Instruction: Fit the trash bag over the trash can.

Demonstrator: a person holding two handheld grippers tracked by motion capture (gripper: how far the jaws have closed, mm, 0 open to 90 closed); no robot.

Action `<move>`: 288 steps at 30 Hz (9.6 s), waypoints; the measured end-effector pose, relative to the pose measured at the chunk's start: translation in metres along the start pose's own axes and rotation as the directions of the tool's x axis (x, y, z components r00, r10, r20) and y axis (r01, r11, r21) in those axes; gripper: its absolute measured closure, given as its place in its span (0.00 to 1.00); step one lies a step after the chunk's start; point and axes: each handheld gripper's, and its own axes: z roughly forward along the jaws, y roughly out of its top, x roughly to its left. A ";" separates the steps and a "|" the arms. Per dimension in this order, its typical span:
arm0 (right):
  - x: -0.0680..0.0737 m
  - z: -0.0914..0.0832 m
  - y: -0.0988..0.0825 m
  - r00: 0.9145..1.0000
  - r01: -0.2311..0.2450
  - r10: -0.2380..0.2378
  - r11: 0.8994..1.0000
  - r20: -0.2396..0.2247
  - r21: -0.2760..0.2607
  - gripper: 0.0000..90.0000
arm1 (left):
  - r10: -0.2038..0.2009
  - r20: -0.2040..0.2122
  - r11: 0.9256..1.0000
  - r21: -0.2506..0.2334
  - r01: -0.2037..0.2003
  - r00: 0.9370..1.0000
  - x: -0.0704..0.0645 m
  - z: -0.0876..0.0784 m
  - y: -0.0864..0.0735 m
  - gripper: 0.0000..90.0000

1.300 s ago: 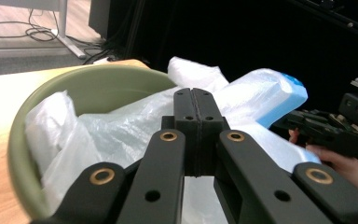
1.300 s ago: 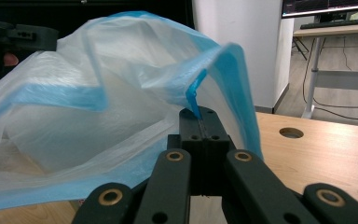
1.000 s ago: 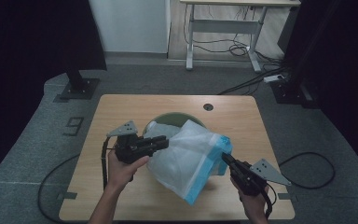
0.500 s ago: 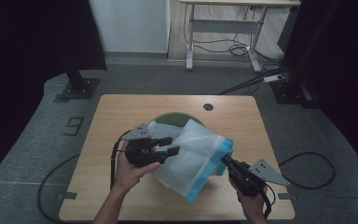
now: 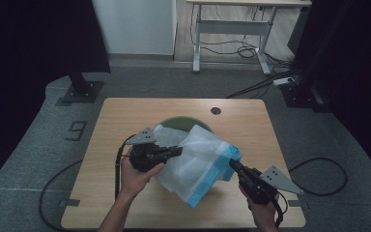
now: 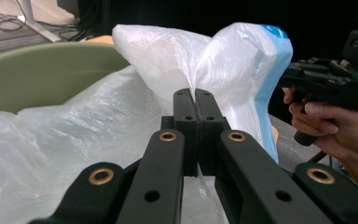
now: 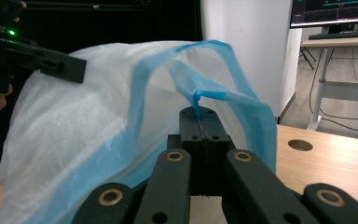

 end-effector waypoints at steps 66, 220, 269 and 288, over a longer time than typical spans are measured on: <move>0.019 0.011 -0.077 0.992 -0.023 0.050 0.974 -0.116 0.225 0.99 | -0.209 -0.127 0.977 -0.070 0.202 0.970 0.065 -0.068 -0.103 0.99; -0.019 0.074 0.037 0.978 0.107 -0.065 0.971 -0.197 0.212 0.56 | -0.038 -0.101 0.987 -0.157 0.022 0.994 0.043 -0.078 -0.045 1.00; 0.013 0.011 -0.008 0.961 0.046 0.022 0.970 -0.275 0.238 0.37 | -0.062 -0.148 0.979 -0.199 0.032 0.987 0.045 -0.082 -0.055 1.00; 0.003 -0.001 0.002 0.969 0.082 -0.032 0.977 -0.245 0.195 0.39 | -0.062 -0.152 0.980 -0.196 0.031 0.986 0.047 -0.079 -0.054 1.00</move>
